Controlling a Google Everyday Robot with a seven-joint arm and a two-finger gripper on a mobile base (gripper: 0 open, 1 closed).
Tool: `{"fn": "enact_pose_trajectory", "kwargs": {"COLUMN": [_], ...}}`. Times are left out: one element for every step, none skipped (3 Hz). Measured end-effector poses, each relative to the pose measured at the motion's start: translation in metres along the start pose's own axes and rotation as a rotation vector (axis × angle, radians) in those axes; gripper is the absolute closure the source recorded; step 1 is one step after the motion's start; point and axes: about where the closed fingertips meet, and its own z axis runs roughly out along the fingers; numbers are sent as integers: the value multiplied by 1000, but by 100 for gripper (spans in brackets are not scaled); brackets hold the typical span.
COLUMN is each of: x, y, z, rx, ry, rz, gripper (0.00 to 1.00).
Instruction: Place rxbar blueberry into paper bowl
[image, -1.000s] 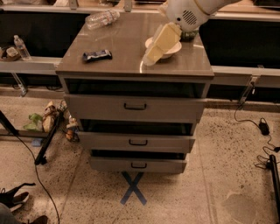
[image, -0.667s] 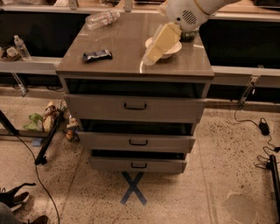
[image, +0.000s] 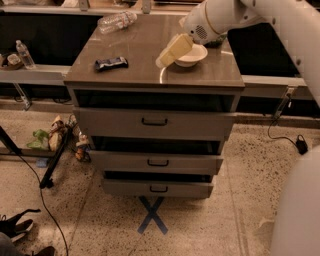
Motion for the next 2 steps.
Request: {"fn": "enact_pose_trajectory", "kwargs": {"x": [4,3], "y": [-2,-5], "z": [7,27], "rx": [-6,-37], "ry": [0,-30], "rz": [6,17], "gripper": [0,0]}}
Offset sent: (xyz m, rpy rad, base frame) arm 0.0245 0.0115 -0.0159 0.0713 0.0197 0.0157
